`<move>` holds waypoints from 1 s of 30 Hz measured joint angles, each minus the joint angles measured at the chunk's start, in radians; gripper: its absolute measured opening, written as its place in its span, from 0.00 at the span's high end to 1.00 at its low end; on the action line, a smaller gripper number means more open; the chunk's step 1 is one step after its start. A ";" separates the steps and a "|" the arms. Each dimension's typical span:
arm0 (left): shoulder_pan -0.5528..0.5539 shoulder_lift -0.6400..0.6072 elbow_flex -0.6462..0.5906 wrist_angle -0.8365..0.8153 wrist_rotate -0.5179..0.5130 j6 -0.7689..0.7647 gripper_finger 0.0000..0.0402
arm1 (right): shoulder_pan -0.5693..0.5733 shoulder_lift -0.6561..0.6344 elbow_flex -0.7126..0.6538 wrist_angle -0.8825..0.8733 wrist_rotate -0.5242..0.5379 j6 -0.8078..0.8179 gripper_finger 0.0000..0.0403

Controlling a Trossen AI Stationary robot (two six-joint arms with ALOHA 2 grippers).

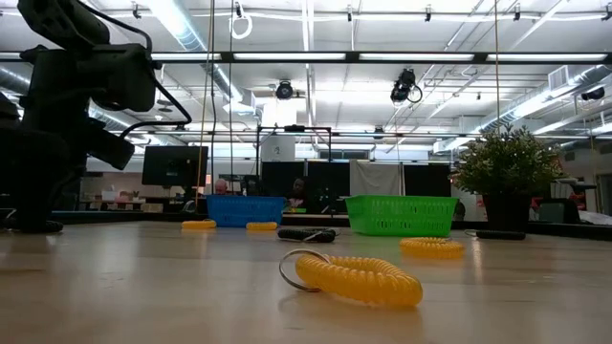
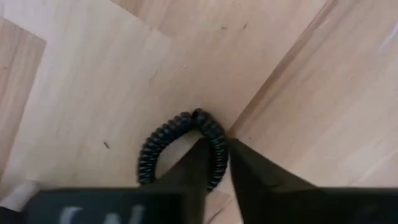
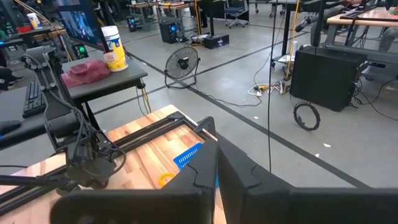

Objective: Sort spring keychains
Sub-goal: Put the black spring keychain into the green bin

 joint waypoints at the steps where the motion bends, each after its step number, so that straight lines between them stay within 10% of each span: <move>1: 0.000 0.000 0.000 0.000 0.001 -0.007 0.91 | 0.000 0.000 0.000 0.000 0.000 0.000 0.96; 13: -0.002 0.002 0.086 0.006 -0.055 -0.064 0.98 | 0.000 0.000 0.000 0.006 0.000 0.000 0.96; 30: -0.005 0.002 0.550 0.006 -0.276 0.254 0.98 | 0.000 0.000 0.000 0.015 0.000 0.000 0.96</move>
